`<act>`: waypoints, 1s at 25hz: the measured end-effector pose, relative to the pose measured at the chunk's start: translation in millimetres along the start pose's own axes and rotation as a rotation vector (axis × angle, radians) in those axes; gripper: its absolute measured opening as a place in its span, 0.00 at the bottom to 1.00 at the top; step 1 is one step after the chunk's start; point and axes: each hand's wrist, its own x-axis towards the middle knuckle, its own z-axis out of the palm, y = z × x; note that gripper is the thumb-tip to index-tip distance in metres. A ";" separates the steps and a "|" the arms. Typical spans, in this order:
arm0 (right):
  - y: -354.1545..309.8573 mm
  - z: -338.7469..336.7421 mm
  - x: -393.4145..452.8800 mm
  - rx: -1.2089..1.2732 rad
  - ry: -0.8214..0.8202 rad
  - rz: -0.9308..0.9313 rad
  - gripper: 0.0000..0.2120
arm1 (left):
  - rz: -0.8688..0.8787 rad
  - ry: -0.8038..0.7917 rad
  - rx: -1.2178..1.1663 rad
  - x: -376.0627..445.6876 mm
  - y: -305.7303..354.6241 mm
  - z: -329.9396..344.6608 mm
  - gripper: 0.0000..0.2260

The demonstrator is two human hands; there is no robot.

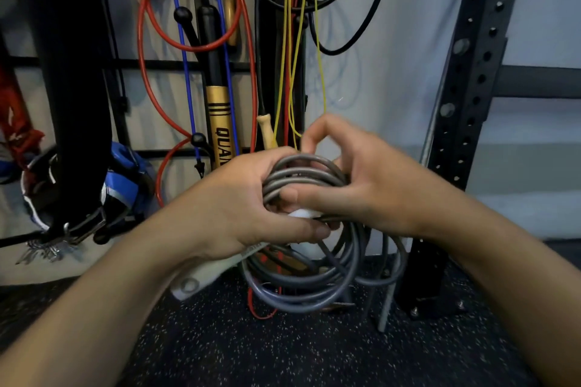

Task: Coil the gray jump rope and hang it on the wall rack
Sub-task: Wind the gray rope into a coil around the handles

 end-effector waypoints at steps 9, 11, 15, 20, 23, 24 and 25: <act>18.1 -29.7 2.3 0.312 0.341 0.178 0.31 | 0.046 0.562 -0.461 1.0 -5.0 10.6 0.21; 22.9 -25.8 0.4 0.402 0.304 0.188 0.37 | 0.078 0.710 -0.591 3.9 -4.1 11.1 0.24; 15.7 20.5 6.5 0.444 0.286 0.187 0.42 | 0.137 0.817 -0.843 11.5 0.5 31.6 0.24; 9.7 54.2 7.1 0.662 0.498 0.113 0.15 | 0.068 0.921 -0.995 11.9 1.4 51.6 0.22; 11.3 61.5 5.9 0.653 0.560 0.191 0.09 | 0.039 0.936 -1.036 10.5 1.4 54.3 0.24; 11.5 65.5 4.9 0.682 0.548 0.246 0.09 | 0.041 0.936 -1.051 10.6 2.5 55.3 0.23; 11.2 70.0 3.2 0.734 0.521 0.306 0.09 | 0.049 0.941 -1.056 11.1 3.3 56.7 0.23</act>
